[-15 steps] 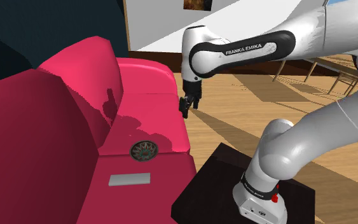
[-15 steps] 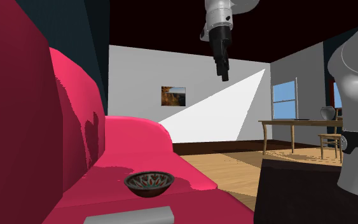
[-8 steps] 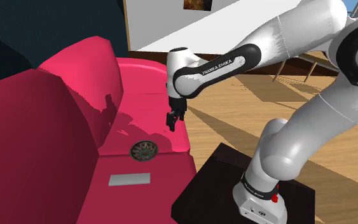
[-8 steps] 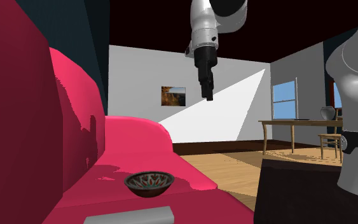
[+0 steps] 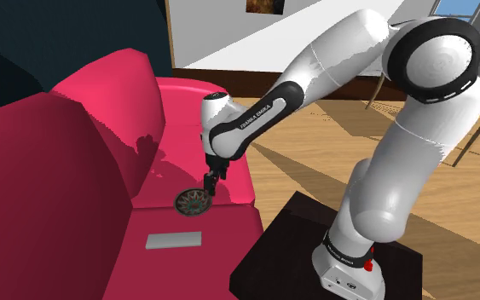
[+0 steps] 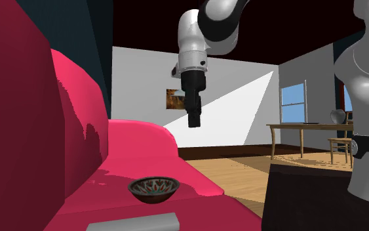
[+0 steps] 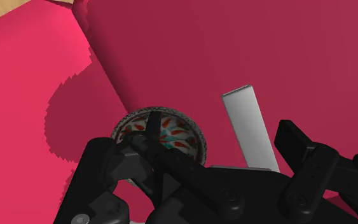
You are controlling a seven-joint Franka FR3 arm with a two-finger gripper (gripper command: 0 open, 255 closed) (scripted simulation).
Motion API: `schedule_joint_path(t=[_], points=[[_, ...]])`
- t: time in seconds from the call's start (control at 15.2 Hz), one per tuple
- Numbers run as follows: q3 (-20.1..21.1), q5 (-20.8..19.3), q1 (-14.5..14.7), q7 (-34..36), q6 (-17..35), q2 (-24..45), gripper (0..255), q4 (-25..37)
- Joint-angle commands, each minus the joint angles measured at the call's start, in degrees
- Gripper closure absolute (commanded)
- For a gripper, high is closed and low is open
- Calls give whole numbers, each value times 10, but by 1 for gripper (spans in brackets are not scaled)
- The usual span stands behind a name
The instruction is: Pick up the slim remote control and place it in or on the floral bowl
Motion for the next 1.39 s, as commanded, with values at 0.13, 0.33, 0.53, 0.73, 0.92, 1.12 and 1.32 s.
schedule_joint_path(t=[0.13, 0.33, 0.53, 0.73, 0.92, 1.12, 1.32], points=[[11, 1, 12, -11, 59, 92, 0, 38], [21, -3, 22, -14, 94, 157, 0, 70], [28, -11, 32, -16, 123, 221, 0, 107], [34, -20, 45, -17, 146, 283, 0, 150], [37, -31, 59, -18, 164, 345, 0, 196], [40, -41, 74, -19, 176, 406, 0, 248], [40, -45, 81, -20, 183, 437, 0, 272]])
